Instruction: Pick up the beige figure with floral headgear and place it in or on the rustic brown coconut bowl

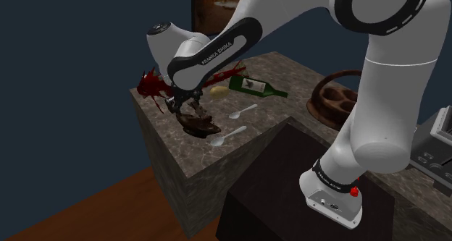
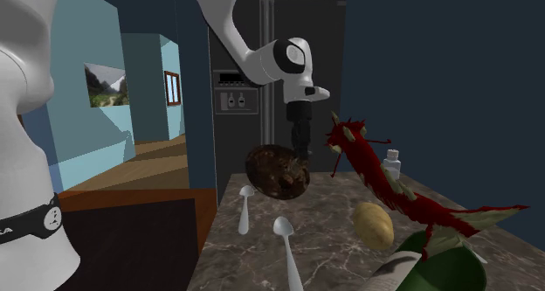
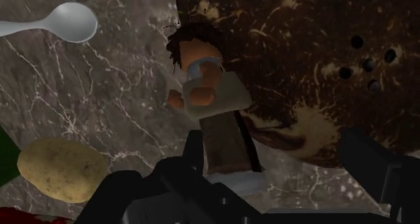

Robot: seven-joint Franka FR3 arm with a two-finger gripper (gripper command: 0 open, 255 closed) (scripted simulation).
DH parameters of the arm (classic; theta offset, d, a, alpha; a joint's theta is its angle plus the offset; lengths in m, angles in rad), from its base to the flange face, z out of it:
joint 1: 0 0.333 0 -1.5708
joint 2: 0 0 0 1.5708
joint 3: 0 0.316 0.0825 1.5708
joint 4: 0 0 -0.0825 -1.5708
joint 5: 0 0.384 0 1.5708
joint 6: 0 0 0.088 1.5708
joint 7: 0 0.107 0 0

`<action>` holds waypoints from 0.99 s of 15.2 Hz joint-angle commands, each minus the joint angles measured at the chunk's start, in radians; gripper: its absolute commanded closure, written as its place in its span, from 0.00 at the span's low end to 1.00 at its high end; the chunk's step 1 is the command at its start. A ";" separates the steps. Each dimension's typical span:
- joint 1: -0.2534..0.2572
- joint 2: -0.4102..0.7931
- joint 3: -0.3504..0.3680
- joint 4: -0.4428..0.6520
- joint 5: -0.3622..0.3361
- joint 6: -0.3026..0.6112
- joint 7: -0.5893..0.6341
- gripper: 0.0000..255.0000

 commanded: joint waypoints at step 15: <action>0.012 -0.018 0.025 0.081 0.045 -0.134 -0.015 0.00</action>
